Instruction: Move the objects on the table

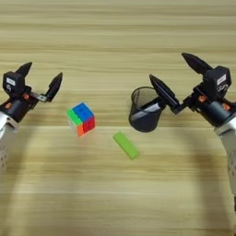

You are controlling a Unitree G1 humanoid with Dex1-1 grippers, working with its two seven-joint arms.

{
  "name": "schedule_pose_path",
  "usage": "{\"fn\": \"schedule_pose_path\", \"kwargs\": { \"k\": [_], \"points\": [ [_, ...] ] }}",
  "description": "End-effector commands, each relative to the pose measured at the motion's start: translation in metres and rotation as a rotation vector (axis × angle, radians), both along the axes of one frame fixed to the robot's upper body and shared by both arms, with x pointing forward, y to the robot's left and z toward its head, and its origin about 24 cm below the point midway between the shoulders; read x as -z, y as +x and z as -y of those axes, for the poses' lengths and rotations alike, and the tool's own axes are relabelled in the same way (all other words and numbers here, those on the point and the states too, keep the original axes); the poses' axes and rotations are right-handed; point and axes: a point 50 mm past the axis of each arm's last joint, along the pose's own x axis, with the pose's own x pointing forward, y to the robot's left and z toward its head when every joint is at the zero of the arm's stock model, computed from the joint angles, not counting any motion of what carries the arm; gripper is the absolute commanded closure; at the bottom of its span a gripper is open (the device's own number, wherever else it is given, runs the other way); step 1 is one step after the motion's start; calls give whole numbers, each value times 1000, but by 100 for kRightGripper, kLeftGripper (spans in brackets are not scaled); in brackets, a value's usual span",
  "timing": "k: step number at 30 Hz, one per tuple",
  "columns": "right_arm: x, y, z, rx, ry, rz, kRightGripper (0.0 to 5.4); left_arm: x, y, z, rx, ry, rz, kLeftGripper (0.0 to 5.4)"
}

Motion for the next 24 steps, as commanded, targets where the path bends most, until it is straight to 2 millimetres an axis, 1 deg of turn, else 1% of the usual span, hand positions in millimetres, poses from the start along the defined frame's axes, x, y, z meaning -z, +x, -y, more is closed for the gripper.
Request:
{"fn": "schedule_pose_path", "kwargs": {
  "k": [1, 6, 9, 14, 21, 24],
  "points": [
    [6, -8, 10, 18, -57, -49, 0, -8, 5, -6, -53, -31, 38, 2],
    [19, -16, 14, 45, -71, -109, 0, -13, 8, -16, -137, -41, 72, 2],
    [28, -22, 13, 56, -71, -148, 0, -17, 9, -24, -218, -28, 100, 2],
    [43, -27, 11, 65, -75, -213, 0, -17, 12, -31, -306, -1, 101, 2],
    [63, -25, 2, 89, -80, -315, 0, -14, 12, -34, -360, 23, 101, 2],
    [66, -22, -2, 107, -74, -334, 0, -11, 11, -35, -378, 20, 75, 2]
  ]
}}
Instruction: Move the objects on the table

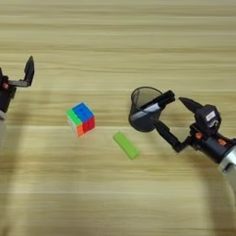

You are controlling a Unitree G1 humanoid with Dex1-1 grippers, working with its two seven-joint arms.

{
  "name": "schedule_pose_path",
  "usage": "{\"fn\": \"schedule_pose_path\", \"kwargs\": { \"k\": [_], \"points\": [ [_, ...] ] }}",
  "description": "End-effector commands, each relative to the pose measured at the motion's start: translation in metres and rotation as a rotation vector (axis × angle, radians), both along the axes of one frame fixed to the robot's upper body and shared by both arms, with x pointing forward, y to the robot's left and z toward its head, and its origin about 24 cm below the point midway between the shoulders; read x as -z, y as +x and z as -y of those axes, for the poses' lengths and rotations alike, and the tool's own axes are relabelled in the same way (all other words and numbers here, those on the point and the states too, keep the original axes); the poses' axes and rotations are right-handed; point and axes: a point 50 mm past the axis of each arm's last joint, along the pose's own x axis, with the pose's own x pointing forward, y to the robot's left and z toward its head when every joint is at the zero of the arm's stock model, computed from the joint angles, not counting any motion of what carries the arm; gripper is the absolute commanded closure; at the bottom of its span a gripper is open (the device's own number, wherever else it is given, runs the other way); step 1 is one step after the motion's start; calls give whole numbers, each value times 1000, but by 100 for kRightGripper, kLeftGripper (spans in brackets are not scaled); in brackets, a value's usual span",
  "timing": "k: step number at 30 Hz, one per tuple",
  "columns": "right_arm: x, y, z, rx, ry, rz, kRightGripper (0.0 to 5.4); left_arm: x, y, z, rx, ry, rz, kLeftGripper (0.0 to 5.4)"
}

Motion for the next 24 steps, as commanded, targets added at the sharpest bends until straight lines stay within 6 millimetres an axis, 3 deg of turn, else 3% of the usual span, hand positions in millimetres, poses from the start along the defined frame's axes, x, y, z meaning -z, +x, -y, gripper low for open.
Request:
{"fn": "schedule_pose_path", "kwargs": {
  "k": [1, 18, 24],
  "points": [
    [4, 5, -6, 21, 1, -26, 0, 3, 2, 0, -24, 10, -29, 2],
    [19, 23, -14, 100, -15, -99, 0, 34, -11, 10, -23, -3, -225, 2],
    [23, 28, -19, 97, -5, -128, 0, 34, -12, 9, -32, -1, -223, 2]
  ]
}}
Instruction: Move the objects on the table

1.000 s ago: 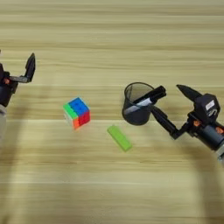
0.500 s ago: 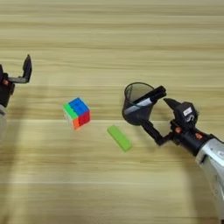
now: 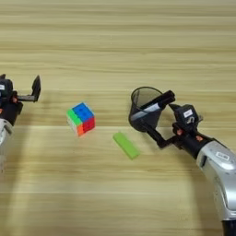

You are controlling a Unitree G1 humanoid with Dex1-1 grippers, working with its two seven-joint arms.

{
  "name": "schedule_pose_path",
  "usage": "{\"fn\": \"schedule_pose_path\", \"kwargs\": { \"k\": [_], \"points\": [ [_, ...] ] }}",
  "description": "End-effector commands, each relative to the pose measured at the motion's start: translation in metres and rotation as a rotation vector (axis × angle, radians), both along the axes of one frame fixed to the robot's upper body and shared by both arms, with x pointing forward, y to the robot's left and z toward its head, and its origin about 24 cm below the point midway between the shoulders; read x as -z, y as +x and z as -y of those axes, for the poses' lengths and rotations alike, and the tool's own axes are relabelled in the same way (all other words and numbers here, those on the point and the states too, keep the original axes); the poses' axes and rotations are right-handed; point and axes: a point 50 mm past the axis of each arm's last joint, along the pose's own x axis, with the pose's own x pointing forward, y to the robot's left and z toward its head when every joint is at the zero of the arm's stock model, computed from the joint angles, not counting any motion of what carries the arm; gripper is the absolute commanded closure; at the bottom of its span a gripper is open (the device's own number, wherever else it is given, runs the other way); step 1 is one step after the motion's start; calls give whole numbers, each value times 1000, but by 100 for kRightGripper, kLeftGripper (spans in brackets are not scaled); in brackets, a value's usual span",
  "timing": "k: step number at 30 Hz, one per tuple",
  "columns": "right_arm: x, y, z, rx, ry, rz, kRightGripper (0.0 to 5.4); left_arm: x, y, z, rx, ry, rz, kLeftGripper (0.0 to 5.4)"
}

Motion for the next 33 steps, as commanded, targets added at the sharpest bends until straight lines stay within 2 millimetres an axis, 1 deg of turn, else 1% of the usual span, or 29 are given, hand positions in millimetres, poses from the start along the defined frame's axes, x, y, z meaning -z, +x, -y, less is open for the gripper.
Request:
{"fn": "schedule_pose_path", "kwargs": {
  "k": [1, 6, 14, 21, 27, 31, 33],
  "points": [
    [4, 6, -5, -1, 5, -28, 0, 0, -1, 0, -10, 20, -4, 2],
    [8, 11, -7, 8, 6, -50, 0, 3, 0, -1, -16, 31, -9, 2],
    [17, 20, -23, -15, 2, -67, 0, 5, 1, 0, -24, 33, -4, 2],
    [19, 30, -32, -20, -14, -51, 0, 5, 1, 1, -22, 31, 3, 2],
    [19, 38, -35, -3, -49, 3, 0, 5, 2, 1, -21, 30, 3, 2],
    [19, 41, -35, 12, -47, 43, 44, 5, 2, 1, -20, 29, 4, 0],
    [18, 42, -36, 7, -40, 57, 51, 5, 2, 1, -20, 30, 4, 0]
  ]
}}
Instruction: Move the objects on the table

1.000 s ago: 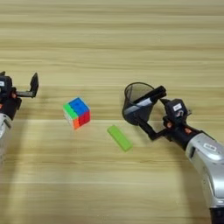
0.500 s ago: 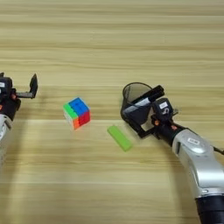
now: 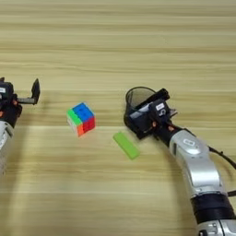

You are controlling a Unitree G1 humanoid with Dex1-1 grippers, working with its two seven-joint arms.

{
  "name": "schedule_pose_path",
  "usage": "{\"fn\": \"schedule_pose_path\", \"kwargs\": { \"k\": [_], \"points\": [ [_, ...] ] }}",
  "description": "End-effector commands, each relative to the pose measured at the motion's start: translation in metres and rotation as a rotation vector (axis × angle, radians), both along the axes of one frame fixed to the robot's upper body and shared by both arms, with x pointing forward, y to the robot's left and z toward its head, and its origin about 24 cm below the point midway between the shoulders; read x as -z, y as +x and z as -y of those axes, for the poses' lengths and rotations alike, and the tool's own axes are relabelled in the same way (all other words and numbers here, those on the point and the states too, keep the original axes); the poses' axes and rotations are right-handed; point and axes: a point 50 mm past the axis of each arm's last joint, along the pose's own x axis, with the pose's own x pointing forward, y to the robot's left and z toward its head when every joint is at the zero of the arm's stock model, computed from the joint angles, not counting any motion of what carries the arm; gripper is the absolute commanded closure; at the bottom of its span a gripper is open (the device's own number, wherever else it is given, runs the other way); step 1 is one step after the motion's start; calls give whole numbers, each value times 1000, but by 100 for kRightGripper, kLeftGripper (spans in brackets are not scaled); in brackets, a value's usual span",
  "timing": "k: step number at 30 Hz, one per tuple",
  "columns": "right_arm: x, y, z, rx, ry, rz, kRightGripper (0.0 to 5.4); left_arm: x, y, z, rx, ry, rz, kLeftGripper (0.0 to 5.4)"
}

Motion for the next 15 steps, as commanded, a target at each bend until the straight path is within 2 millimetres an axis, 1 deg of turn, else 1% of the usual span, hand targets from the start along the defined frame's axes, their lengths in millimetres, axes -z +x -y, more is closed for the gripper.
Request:
{"fn": "schedule_pose_path", "kwargs": {
  "k": [1, 10, 15],
  "points": [
    [-5, 4, -3, -6, 10, 47, 53, -1, 2, 3, 6, 8, 5, 0],
    [-8, 1, -8, -40, 25, 80, 56, 0, 2, 3, 8, 10, 6, 0],
    [-18, -2, -11, -90, 40, 133, 57, 0, 2, 3, 7, 11, 7, 0]
  ]
}}
